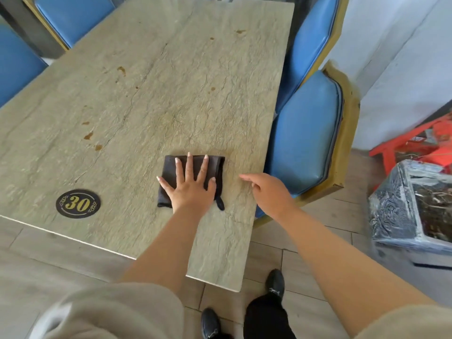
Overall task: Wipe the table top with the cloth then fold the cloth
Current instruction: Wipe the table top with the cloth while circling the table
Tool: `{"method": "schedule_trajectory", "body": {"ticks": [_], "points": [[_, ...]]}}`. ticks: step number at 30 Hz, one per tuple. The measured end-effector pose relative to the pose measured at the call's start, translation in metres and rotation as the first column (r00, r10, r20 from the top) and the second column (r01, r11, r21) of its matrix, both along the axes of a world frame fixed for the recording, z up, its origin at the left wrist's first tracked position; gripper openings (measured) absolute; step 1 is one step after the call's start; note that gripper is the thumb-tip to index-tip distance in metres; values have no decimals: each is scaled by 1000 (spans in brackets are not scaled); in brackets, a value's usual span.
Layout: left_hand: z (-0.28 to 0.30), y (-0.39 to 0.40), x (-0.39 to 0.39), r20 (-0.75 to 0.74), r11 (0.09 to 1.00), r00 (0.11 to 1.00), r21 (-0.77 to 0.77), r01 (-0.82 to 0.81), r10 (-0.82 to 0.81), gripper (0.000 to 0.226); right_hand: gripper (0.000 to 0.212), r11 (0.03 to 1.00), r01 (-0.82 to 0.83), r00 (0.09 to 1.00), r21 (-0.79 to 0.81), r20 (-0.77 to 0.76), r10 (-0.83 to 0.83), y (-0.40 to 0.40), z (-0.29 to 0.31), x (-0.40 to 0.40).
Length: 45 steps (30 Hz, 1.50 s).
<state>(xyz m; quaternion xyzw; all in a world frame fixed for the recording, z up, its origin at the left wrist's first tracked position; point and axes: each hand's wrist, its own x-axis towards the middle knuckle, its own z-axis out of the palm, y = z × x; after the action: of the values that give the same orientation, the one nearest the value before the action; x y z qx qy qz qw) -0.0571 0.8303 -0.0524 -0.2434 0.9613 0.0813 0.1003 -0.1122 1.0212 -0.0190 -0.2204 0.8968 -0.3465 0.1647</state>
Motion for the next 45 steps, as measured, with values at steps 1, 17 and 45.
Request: {"method": "schedule_trajectory", "body": {"ticks": [1,17,45], "points": [[1,10,2,-3,1000,1000,3,-7,7,57,44,1000,-9,1000,5,-14,9,-4,1,-8],[11,54,-41,42,900,900,39,-435,433,54,43,981,-8,1000,195,27,2,-48,7,-83],[7,56,-181,-72,949,946,-5,-316,315,57,51,716,-506,757,481,-150,636,-165,3,-377]]}}
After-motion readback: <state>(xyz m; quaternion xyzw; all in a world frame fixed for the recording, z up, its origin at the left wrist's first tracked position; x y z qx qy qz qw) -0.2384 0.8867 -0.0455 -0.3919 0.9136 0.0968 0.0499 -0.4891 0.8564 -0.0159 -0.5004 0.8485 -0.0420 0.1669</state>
